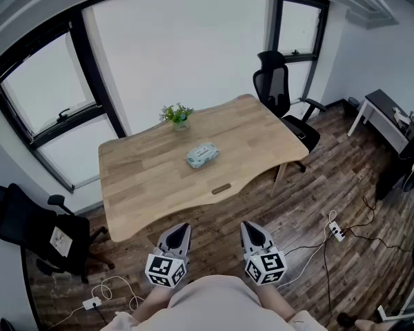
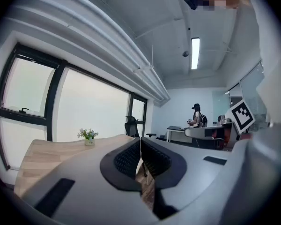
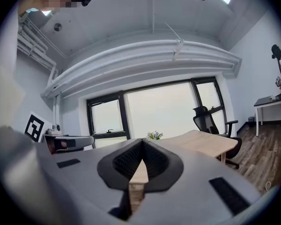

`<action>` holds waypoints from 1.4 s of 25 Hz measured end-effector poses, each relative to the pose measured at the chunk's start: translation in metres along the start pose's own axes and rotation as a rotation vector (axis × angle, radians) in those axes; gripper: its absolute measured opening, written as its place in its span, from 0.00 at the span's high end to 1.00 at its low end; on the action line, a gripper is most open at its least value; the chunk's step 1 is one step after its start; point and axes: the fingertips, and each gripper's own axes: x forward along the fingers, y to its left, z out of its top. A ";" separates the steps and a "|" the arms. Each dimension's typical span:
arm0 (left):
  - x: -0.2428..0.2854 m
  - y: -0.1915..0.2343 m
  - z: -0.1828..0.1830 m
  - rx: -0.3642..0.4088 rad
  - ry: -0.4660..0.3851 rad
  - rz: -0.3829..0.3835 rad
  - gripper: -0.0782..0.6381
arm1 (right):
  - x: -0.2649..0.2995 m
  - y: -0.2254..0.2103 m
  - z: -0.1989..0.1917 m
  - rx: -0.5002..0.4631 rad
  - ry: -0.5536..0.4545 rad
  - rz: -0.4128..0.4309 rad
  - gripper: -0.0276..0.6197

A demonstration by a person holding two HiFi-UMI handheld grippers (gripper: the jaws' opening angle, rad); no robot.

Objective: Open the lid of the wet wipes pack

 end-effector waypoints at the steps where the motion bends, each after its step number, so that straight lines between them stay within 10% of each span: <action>1: -0.001 0.001 0.000 0.001 0.000 0.000 0.86 | 0.001 0.002 -0.001 -0.002 0.002 0.001 0.95; 35: 0.002 0.017 0.000 -0.072 -0.001 0.010 0.86 | 0.011 0.007 0.001 -0.070 -0.014 -0.046 0.86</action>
